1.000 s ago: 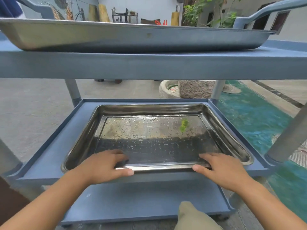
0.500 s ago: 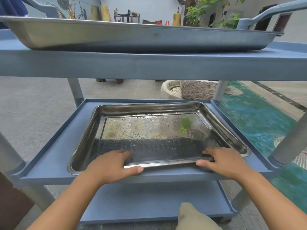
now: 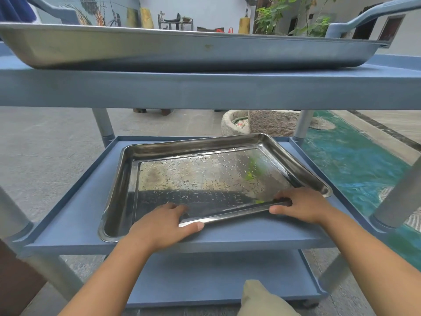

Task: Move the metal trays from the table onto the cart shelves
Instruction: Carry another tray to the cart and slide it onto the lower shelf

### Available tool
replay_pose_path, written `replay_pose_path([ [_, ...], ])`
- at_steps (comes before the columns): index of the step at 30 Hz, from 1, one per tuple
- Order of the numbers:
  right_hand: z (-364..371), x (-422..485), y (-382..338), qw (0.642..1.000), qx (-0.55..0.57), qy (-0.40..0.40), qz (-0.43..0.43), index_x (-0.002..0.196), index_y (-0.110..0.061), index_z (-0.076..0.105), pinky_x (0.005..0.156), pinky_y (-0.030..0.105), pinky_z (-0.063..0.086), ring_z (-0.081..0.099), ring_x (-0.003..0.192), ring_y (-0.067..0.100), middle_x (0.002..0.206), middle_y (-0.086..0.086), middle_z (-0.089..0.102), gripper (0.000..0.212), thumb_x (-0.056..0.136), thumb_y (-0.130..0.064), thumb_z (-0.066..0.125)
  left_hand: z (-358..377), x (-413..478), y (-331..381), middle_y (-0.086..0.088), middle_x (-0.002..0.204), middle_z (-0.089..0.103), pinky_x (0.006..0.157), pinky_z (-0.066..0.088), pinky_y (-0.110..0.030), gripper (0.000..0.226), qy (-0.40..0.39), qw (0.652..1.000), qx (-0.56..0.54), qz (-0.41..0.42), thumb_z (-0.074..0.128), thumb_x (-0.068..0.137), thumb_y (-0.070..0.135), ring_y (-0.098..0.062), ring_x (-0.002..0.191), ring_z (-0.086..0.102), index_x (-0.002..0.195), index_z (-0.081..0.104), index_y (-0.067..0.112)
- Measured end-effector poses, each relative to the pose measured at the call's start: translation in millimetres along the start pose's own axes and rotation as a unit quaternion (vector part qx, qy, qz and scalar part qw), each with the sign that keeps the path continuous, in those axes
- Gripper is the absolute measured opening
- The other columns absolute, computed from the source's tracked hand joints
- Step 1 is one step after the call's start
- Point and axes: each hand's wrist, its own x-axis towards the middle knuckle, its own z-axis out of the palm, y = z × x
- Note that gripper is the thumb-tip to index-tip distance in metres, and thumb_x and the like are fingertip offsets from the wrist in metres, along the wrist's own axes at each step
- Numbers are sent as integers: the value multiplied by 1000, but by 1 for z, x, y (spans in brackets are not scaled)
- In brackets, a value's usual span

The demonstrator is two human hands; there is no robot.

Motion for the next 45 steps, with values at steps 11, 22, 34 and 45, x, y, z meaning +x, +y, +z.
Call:
replay_pose_path([
  [11,-11,23,5,999,7,-39,-4,102,-35,71,85,37,51,60,92,8,98,-12,66,93,51,-102,31,4,10,9,2,143,47,104,43,-45,102,-1,1000,-7,-15,18,63,99,-22,133,43,141,41,37],
  [22,-2,31,18,999,-2,-49,2,122,-40,62,105,41,38,49,126,15,123,-12,61,96,56,-103,32,-1,10,15,0,139,46,97,45,-49,105,-15,999,34,-33,12,61,101,-26,130,41,140,39,38],
  [34,-90,-49,-89,969,107,-167,146,145,-7,41,108,35,34,41,136,32,149,16,44,68,92,-44,61,-92,-54,64,-16,148,39,108,39,-46,72,-149,984,-30,-94,55,91,54,-35,135,40,148,33,16],
  [45,-283,-212,-136,917,190,-169,308,114,-15,64,81,33,45,62,111,29,117,8,69,51,87,-58,60,-262,-172,143,-13,125,63,95,48,-37,40,-189,982,-7,0,54,95,36,-31,117,58,126,57,10],
])
